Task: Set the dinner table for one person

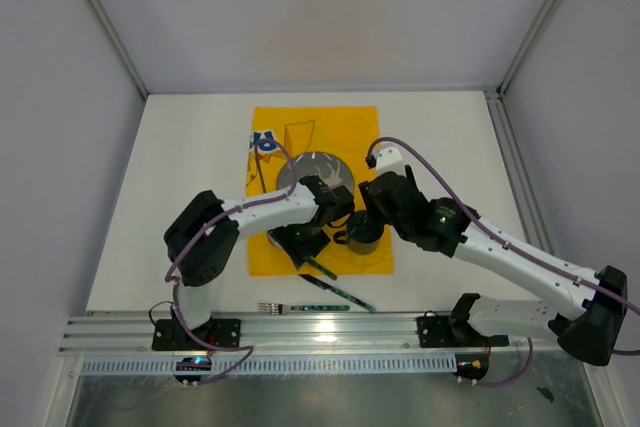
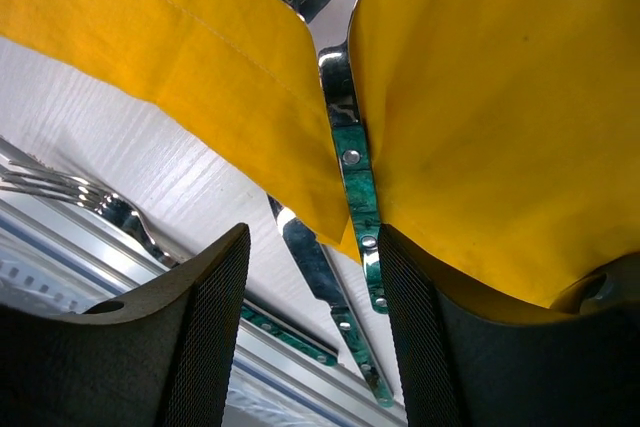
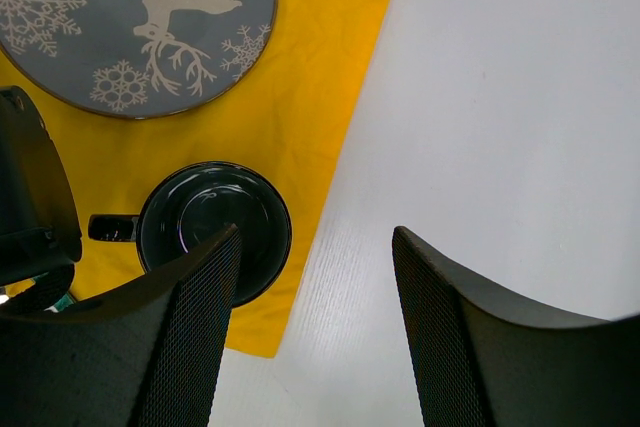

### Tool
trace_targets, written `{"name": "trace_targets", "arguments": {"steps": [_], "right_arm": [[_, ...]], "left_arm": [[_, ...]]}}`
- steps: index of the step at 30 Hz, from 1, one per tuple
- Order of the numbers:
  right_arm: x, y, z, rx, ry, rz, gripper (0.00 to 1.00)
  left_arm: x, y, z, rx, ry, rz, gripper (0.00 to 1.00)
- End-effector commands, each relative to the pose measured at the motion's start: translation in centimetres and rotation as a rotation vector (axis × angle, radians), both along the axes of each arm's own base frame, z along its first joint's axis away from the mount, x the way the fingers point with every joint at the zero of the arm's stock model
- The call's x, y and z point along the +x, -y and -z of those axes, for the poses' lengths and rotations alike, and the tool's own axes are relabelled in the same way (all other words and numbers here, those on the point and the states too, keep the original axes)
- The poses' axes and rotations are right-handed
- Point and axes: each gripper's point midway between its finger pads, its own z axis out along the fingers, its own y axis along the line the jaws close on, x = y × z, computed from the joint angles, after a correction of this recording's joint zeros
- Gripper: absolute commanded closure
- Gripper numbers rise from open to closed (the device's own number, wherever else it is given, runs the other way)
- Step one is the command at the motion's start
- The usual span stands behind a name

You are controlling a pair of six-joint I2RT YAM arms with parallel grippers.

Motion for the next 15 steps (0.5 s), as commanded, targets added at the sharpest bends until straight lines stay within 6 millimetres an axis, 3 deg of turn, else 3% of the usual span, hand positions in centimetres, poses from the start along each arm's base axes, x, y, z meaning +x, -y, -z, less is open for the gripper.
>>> {"name": "trace_targets", "arguments": {"steps": [1, 15], "right_arm": [[0.2, 0.8, -1.1, 0.009, 0.043, 0.023, 0.34], [0.2, 1.1, -1.2, 0.017, 0.047, 0.035, 0.34]], "left_arm": [[1.6, -0.3, 0.0, 0.025, 0.092, -0.009, 0.44], [1.8, -0.8, 1.5, 0.059, 0.099, -0.015, 0.48]]}}
